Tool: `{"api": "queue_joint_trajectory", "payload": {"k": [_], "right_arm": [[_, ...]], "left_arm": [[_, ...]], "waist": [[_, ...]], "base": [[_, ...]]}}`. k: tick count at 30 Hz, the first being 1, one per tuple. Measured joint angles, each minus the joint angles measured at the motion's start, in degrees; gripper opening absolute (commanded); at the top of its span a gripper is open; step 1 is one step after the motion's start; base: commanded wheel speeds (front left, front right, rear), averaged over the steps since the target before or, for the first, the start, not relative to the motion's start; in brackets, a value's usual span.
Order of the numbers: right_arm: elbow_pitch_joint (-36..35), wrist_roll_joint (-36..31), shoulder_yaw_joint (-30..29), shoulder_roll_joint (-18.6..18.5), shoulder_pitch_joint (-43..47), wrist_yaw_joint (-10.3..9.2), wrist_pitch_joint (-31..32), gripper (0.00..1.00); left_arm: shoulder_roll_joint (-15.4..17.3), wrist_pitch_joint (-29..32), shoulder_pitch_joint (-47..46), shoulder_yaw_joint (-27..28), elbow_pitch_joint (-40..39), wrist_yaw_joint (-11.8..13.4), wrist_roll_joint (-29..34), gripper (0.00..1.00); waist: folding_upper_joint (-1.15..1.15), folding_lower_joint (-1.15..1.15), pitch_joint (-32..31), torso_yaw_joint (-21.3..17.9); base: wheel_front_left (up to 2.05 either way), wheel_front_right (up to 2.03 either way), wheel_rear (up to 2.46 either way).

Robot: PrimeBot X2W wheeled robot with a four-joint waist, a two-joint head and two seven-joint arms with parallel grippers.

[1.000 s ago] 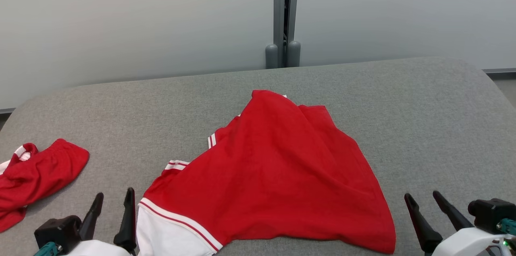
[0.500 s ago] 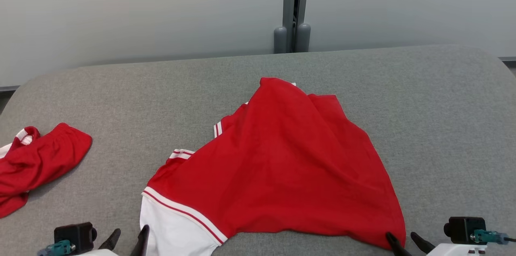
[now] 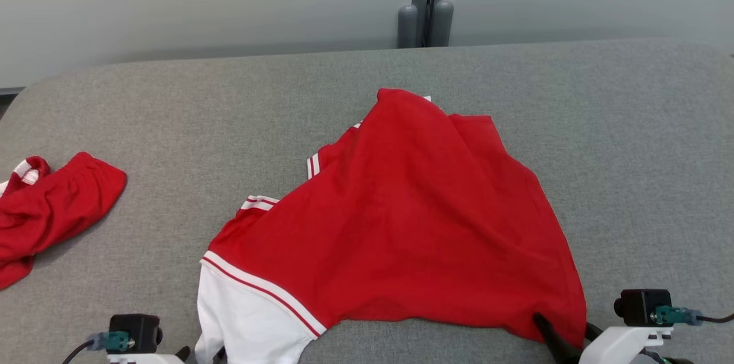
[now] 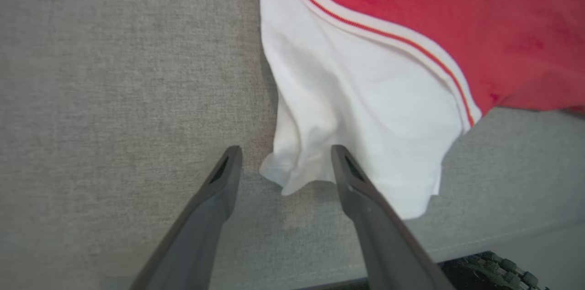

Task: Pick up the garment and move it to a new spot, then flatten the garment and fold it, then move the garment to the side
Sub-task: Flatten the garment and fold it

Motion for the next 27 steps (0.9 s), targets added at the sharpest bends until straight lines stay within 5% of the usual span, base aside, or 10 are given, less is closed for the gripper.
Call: {"api": "queue_joint_trajectory", "payload": {"k": [6, 7, 8, 9, 10, 11, 18, 27], "right_arm": [[1.1, 0.6, 1.6, -0.4, -2.1, 0.00, -0.3, 1.00], [1.2, 0.8, 1.7, -0.5, -2.3, 0.00, -0.3, 0.82], [1.5, 1.1, 1.9, -0.5, -2.5, 0.00, -0.5, 0.47], [1.7, 1.1, 2.0, -0.6, -2.7, -0.01, -0.6, 0.38], [1.8, 1.3, 2.3, -0.7, -2.8, -0.02, -0.6, 0.38], [2.0, 1.9, 2.8, -1.0, -2.9, -0.02, -0.6, 0.00], [2.0, 4.3, 5.8, -1.9, -3.0, -0.01, -2.3, 0.00], [-4.5, 6.5, 4.3, -4.6, -3.0, -0.01, -5.3, 0.00]], "left_arm": [[-1.7, -0.2, -3.7, -1.4, 5.1, -2.5, 0.0, 1.00], [-1.9, -0.2, -4.1, -1.5, 5.7, -2.6, 0.0, 0.83], [-2.1, -0.4, -4.5, -1.5, 6.2, -3.0, 0.0, 0.49], [-2.2, -0.7, -4.6, -1.6, 6.6, -3.0, 0.0, 0.36], [-2.2, -0.8, -4.8, -1.5, 7.1, -3.2, 0.0, 0.36], [-2.0, -0.9, -5.0, -1.6, 7.4, -3.5, 0.0, 0.00], [-1.7, -2.2, -5.4, -1.2, 7.5, -4.2, -0.1, 0.00], [1.5, -2.4, -5.3, 1.4, -2.7, -2.6, 0.2, 0.00]], "waist": [[0.00, 0.00, 1.9, -0.3], [0.00, 0.00, 2.1, -0.3], [0.00, 0.00, 2.2, -0.3], [0.00, 0.00, 2.3, -0.3], [0.00, 0.00, 2.4, -0.3], [0.00, 0.00, 2.4, -0.3], [0.00, 0.00, 1.6, -0.2], [0.00, 0.00, 0.6, -0.2]], "base": [[0.00, 0.00, 0.00], [0.00, 0.00, 0.00], [0.00, 0.00, 0.00], [0.00, 0.00, 0.00], [0.00, 0.00, 0.00], [0.00, 0.00, 0.00], [0.00, 0.00, 0.00], [0.00, 0.00, 0.00]]}}
